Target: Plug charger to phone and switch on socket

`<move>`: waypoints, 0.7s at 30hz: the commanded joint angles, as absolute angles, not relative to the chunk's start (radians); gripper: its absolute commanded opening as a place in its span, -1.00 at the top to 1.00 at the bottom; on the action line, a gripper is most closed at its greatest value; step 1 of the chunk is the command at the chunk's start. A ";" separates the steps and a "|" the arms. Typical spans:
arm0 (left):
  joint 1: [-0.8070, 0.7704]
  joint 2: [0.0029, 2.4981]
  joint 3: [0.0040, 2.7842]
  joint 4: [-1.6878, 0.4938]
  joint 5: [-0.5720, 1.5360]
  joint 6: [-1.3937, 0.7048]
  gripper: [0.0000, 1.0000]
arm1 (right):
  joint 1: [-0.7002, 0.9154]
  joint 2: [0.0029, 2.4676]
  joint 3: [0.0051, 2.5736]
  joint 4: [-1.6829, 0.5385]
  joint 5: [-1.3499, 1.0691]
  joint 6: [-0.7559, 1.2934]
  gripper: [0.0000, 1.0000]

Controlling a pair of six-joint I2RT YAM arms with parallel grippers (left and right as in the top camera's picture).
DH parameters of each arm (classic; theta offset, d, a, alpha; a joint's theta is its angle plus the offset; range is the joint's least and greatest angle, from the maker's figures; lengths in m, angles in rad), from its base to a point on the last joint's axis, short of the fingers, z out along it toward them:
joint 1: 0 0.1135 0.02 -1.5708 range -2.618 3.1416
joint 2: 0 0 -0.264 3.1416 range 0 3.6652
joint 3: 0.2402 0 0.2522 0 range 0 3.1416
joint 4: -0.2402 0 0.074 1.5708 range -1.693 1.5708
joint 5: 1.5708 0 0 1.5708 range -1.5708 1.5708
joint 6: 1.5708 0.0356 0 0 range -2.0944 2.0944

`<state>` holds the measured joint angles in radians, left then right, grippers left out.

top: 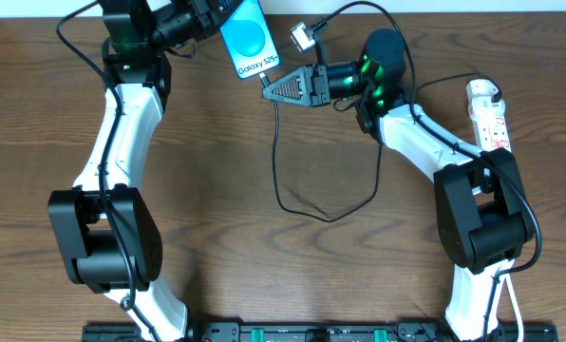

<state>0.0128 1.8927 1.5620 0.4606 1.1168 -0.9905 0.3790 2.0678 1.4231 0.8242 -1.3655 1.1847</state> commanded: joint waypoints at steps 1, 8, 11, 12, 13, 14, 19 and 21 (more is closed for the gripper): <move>-0.011 1.880 1.576 0.450 1.232 -1.036 0.86 | 0.362 2.064 1.442 0.838 -1.180 1.148 0.98; -0.011 1.880 1.576 0.451 1.177 -1.034 0.85 | 0.371 2.064 1.442 0.838 -1.161 1.147 0.98; -0.013 1.880 1.576 0.451 1.166 -1.017 0.85 | 0.378 2.064 1.442 0.838 -1.143 1.147 0.98; -0.013 1.880 1.576 0.451 1.167 -1.013 0.85 | 0.379 2.064 1.442 0.838 -1.142 1.147 0.98; -0.013 1.880 1.576 0.451 1.169 -1.003 0.86 | 0.379 2.064 1.442 0.838 -1.139 1.147 0.98; -0.013 1.880 1.576 0.450 1.169 -0.998 0.85 | 0.379 2.064 1.442 0.838 -1.134 1.147 0.98; -0.013 1.880 1.576 0.451 1.169 -0.995 0.86 | 0.379 2.064 1.442 0.838 -1.108 1.158 0.98; -0.013 1.880 1.576 0.451 1.170 -0.990 0.85 | 0.379 2.064 1.442 0.838 -1.097 1.169 0.98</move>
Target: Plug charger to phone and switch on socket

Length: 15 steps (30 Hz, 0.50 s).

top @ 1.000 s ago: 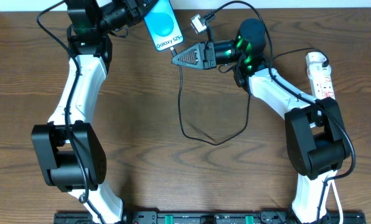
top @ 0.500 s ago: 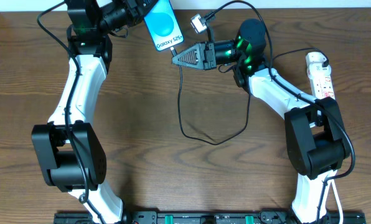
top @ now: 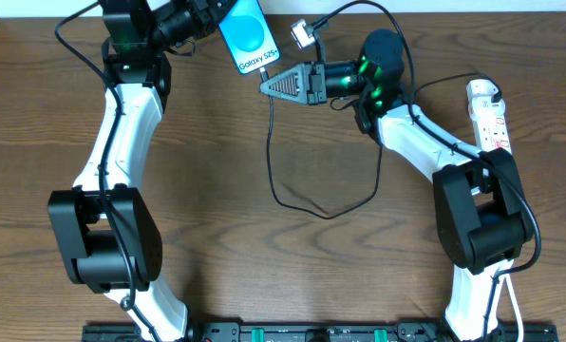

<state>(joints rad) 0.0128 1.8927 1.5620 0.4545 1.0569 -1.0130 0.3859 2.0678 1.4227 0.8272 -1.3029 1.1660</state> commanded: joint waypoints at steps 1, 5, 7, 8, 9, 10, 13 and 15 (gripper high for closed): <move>-0.013 1.880 1.576 0.450 1.171 -0.978 0.85 | 0.379 2.064 1.442 0.838 -1.090 1.182 0.98; -0.013 1.880 1.575 0.450 1.182 -0.975 0.86 | 0.379 2.064 1.442 0.838 -1.091 1.182 0.98; -0.013 1.880 1.575 0.450 1.224 -0.942 0.86 | 0.378 2.064 1.442 0.839 -1.094 1.182 0.98; -0.013 1.880 1.575 0.450 1.239 -0.939 0.86 | 0.378 2.064 1.442 0.838 -1.094 1.182 0.98; -0.013 1.880 1.575 0.450 1.244 -0.939 0.85 | 0.379 2.064 1.442 0.838 -1.094 1.182 0.98; -0.013 1.880 1.575 0.451 1.246 -0.939 0.86 | 0.379 2.064 1.442 0.838 -1.094 1.182 0.98; -0.013 1.880 1.575 0.450 1.250 -0.939 0.85 | 0.379 2.064 1.442 0.838 -1.100 1.182 0.98; -0.013 1.880 1.575 0.451 1.258 -0.939 0.86 | 0.378 2.064 1.442 0.838 -1.106 1.181 0.99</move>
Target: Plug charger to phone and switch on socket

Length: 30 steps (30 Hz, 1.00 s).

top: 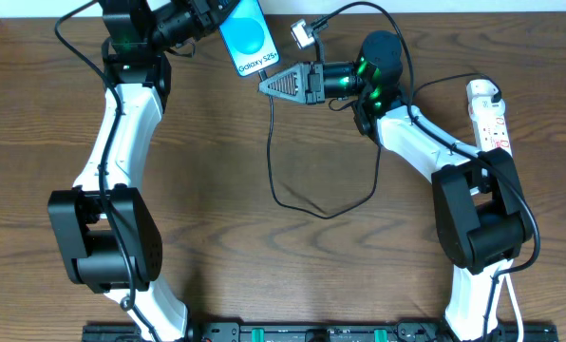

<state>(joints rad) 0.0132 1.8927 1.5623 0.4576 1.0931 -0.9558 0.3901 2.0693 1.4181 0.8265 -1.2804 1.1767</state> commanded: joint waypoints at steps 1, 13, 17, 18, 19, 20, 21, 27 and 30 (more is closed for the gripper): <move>-0.013 1.880 1.575 0.451 1.264 -0.939 0.85 | 0.378 2.064 1.442 0.839 -1.106 1.181 0.98; -0.013 1.880 1.575 0.450 1.275 -0.940 0.86 | 0.377 2.064 1.442 0.838 -1.107 1.181 0.80; -0.001 1.880 1.575 0.451 1.264 -0.939 0.85 | 0.373 2.064 1.442 0.838 -1.125 1.181 -0.98; 0.006 1.880 1.575 0.451 1.263 -0.939 0.85 | 0.373 2.064 1.442 0.838 -1.132 1.181 -0.98; 0.014 1.880 1.575 0.451 1.264 -0.939 0.86 | 0.372 2.064 1.442 0.838 -1.137 1.181 -0.99; 0.026 1.880 1.575 0.450 1.264 -0.939 0.86 | 0.369 2.064 1.442 0.838 -1.144 1.181 -0.99; 0.036 1.880 1.575 0.450 1.265 -0.939 0.85 | 0.366 2.064 1.442 0.838 -1.148 1.181 -0.99; 0.096 1.880 1.575 0.411 1.295 -0.940 0.86 | 0.315 2.064 1.442 0.838 -1.169 1.182 -0.99; 0.118 1.880 1.575 0.354 1.295 -0.939 0.86 | 0.273 2.064 1.442 0.838 -1.181 1.182 -0.99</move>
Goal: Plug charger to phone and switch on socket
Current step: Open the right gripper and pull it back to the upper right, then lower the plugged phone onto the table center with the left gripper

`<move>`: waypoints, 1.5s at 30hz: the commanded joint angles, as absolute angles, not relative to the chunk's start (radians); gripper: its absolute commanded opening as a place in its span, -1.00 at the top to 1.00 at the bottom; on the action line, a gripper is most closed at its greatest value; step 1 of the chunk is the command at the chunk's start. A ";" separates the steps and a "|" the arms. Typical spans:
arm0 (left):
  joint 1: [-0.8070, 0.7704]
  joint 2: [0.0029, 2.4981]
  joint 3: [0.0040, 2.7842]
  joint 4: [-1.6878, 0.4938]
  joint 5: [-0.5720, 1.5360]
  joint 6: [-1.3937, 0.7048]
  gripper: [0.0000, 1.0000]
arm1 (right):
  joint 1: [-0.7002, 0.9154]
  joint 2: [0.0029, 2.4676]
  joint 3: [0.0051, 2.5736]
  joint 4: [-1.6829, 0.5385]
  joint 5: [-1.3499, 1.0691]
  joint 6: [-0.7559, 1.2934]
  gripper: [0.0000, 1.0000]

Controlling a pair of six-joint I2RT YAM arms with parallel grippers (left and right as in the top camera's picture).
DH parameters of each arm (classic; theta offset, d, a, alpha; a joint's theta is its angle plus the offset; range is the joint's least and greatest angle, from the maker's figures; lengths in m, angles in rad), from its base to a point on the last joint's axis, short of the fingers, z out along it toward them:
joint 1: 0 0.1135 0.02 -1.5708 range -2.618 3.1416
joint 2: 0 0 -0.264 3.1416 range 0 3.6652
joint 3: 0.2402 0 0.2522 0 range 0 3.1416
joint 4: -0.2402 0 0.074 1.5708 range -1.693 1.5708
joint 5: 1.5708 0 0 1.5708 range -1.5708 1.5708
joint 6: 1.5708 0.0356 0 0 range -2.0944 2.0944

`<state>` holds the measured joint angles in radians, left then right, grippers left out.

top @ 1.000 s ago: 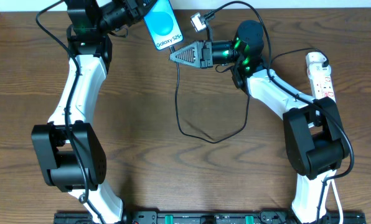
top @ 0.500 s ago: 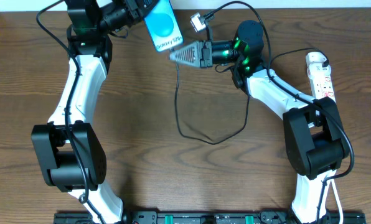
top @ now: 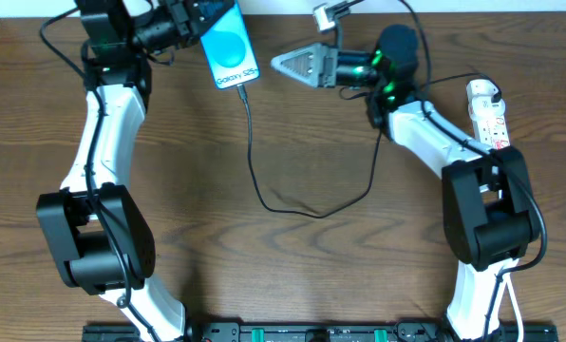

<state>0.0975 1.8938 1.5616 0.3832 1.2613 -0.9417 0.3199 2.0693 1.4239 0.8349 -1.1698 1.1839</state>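
The phone, its light blue screen facing up, is held off the table at the back by my left gripper, which is shut on its upper end. A black charger cable is plugged into the phone's lower edge. It hangs down, loops over the table and runs up behind the right arm. My right gripper points left, a short way right of the phone. It is apart from the cable with nothing in it. The white socket strip lies at the far right.
A white plug end of the cable sits at the back edge, above the right gripper. The right arm's elbow stands between the gripper and the strip. The cable loop lies mid-table.
The right gripper has let go of the cable end and now sits higher and further right. The cable now hangs from the phone's lower edge. The left gripper and phone have moved left.
At first the right gripper held the cable's plug just below the phone in the left gripper. Over the following two moments it kept the plug at the phone's lower edge. Now the plug stays in the phone and the right gripper is clear.
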 commanded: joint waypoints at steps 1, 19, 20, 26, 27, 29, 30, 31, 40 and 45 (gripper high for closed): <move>0.126 1.880 1.575 0.337 1.295 -0.939 0.86 | 0.253 2.064 1.442 0.835 -1.182 1.182 -0.99; 0.127 1.880 1.575 0.292 1.295 -0.939 0.86 | 0.164 2.064 1.442 0.140 -1.114 0.819 -0.98; 0.127 1.880 1.575 0.292 1.295 -0.939 0.86 | 0.164 2.064 1.442 0.103 -1.098 0.793 -0.98; 0.127 1.880 1.575 0.292 1.295 -0.935 0.85 | 0.164 2.052 1.442 -0.033 -1.010 0.696 -0.99; 0.127 1.880 1.575 0.292 1.294 -0.935 0.86 | 0.164 2.041 1.442 -0.073 -0.978 0.669 -0.99; 0.127 1.880 1.575 0.292 1.294 -0.935 0.86 | 0.164 2.014 1.445 -0.183 -0.884 0.599 -0.99; 0.127 1.880 1.575 0.291 1.294 -0.935 0.85 | 0.164 2.001 1.446 -0.211 -0.862 0.581 -0.99; 0.127 1.880 1.575 0.286 1.294 -0.934 0.86 | 0.164 1.979 1.446 -0.260 -0.812 0.554 -0.99; 0.064 1.880 1.575 -0.113 1.151 -0.664 0.86 | 0.164 1.707 1.447 -0.503 -0.268 0.482 -0.99; -0.047 1.886 1.575 -0.379 0.950 -0.472 0.86 | 0.164 1.580 1.447 -0.528 -0.123 0.439 -0.98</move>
